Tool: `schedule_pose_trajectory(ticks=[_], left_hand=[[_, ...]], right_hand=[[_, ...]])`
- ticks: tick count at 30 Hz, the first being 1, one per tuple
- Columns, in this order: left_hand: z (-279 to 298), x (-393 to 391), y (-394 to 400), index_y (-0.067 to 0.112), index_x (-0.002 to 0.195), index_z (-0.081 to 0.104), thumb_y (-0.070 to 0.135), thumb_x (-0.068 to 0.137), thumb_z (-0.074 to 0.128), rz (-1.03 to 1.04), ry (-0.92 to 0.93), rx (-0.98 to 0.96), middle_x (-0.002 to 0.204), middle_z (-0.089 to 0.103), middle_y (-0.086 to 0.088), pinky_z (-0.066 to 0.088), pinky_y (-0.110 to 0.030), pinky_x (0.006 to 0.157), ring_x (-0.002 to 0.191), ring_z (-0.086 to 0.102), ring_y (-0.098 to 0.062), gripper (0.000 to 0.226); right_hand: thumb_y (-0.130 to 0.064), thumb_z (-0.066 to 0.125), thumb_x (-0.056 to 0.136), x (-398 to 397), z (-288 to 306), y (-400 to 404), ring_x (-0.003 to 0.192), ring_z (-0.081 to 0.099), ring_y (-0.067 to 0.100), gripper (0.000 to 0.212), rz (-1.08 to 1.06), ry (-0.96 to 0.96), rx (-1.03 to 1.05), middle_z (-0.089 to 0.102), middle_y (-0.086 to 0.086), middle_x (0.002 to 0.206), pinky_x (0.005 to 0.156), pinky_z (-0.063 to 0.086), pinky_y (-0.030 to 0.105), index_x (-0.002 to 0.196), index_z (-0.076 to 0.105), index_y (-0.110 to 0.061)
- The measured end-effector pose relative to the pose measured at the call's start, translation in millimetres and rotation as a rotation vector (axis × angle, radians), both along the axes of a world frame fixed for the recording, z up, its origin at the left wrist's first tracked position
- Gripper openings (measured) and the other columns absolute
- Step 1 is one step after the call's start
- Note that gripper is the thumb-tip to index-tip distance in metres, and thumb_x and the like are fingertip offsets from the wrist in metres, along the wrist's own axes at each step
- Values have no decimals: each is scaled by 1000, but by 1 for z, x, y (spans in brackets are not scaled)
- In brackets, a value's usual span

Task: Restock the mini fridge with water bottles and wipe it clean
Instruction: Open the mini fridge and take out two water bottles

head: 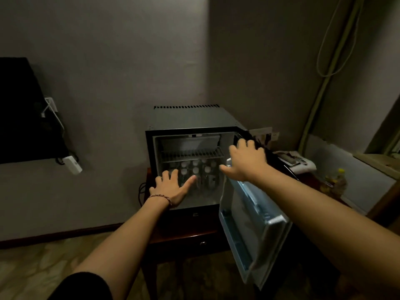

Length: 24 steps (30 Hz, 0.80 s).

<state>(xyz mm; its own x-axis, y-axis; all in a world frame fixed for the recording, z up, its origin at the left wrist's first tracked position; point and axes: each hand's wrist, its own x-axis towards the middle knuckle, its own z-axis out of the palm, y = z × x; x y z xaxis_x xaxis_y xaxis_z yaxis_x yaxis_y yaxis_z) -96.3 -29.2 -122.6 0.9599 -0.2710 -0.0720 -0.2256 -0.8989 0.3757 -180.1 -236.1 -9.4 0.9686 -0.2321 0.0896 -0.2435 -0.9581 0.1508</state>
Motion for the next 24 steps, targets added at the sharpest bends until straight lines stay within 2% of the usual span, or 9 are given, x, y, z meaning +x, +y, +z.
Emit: schedule_pose_trajectory(ticks=[6, 13, 16, 24], left_hand=[[-16, 17, -14, 24, 153, 23, 89, 79, 15, 51, 35, 55, 157, 23, -9, 30, -56, 110, 142, 23, -35, 99], [-45, 55, 12, 22, 153, 21, 90, 78, 19, 32, 112, 100, 159, 19, -7, 29, -57, 109, 143, 22, -35, 102], [-53, 76, 19, 22, 153, 22, 87, 81, 22, -10, 67, 103, 159, 19, -5, 30, -55, 110, 142, 23, -34, 97], [-79, 123, 21, 20, 154, 18, 83, 84, 26, -163, 70, 137, 160, 15, -3, 34, -50, 111, 142, 25, -34, 94]], right_hand=[[-59, 51, 91, 59, -40, 21, 133, 35, 39, 68, 179, 112, 113, 36, 15, 145, 101, 39, 51, 139, 42, -13], [-59, 54, 91, 109, -99, 36, 136, 33, 35, 73, 246, 264, 176, 33, 11, 150, 105, 38, 51, 147, 35, -17], [-60, 52, 91, 128, -118, 39, 139, 31, 35, 76, 225, 240, 174, 31, 10, 152, 107, 39, 50, 151, 29, -19], [-62, 49, 93, 169, -156, 43, 139, 32, 34, 73, 126, 288, 247, 31, 9, 153, 107, 40, 50, 150, 31, -19]])
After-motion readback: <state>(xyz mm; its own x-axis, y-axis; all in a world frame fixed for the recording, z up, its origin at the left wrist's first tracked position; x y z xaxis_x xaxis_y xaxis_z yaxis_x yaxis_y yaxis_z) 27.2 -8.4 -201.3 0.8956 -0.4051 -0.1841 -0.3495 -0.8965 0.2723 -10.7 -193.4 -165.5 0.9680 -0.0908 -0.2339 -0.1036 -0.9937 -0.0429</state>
